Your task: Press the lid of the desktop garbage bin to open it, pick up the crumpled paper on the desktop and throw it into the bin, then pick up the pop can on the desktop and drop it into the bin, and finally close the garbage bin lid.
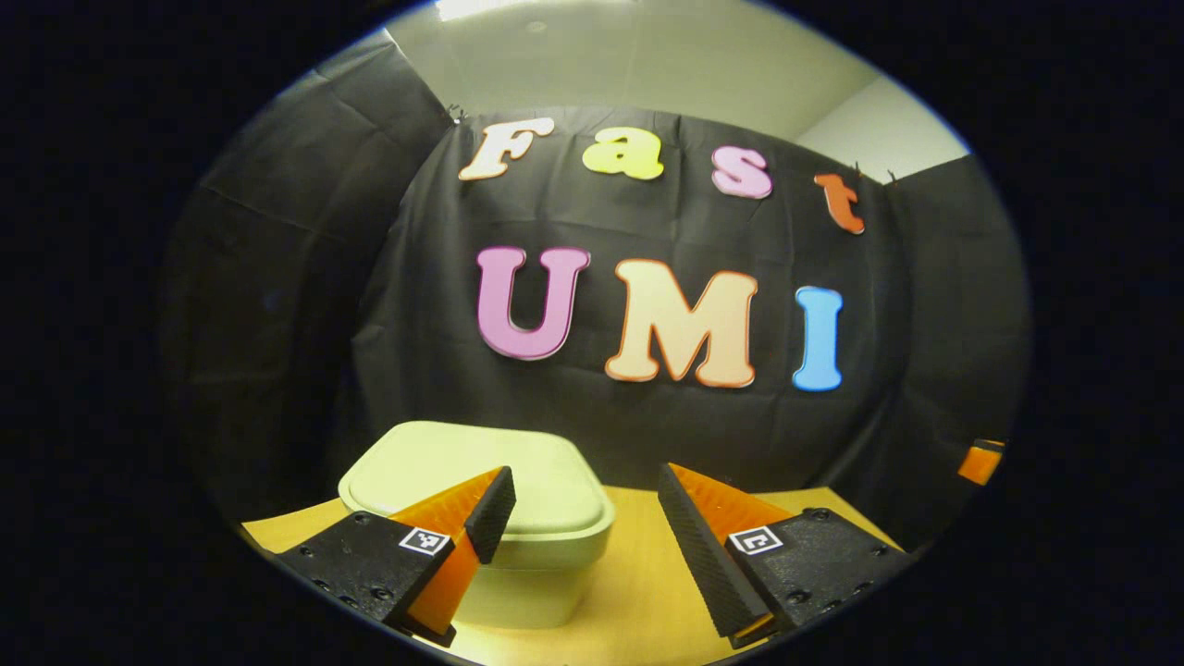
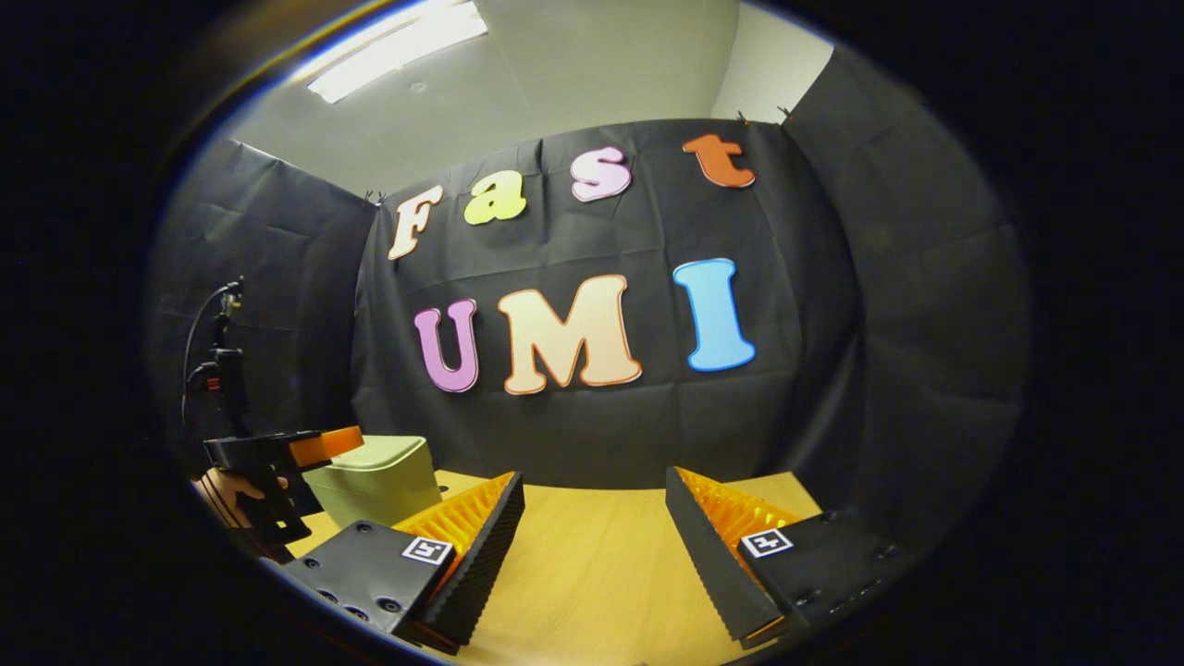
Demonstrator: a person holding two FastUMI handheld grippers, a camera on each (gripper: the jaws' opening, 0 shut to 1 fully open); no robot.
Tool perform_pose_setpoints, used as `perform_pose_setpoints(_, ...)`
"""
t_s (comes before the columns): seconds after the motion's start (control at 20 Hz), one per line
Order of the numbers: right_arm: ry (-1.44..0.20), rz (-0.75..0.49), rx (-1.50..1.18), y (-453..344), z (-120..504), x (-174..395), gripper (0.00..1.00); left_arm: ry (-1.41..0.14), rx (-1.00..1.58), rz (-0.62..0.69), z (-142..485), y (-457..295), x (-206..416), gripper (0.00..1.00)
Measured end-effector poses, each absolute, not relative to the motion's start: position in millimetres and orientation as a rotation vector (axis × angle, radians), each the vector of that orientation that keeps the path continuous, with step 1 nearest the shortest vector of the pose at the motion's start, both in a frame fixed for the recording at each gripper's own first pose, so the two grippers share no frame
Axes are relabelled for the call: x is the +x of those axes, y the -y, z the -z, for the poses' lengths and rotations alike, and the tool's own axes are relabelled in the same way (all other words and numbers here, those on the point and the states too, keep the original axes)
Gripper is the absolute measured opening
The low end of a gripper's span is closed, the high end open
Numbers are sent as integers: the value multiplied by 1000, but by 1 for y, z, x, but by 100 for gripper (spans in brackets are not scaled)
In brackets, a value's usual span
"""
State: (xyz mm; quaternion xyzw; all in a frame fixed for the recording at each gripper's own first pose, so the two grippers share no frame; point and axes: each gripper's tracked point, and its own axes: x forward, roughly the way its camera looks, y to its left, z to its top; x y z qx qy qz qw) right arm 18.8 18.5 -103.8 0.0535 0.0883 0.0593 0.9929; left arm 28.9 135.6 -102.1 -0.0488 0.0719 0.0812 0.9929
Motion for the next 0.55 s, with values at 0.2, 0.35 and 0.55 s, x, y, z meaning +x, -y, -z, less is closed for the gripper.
perform_pose_setpoints(0.2, -126, -143, 117, 3, 80, 9, 96, -113, -10, -86, 80, -69, 19, 92)
perform_pose_setpoints(0.35, -103, -136, 114, 18, 65, 9, 97, -66, -1, -54, 59, -26, 14, 92)
perform_pose_setpoints(0.55, -60, -104, 103, 25, 40, 7, 96, -58, -33, 102, 48, 42, 8, 94)
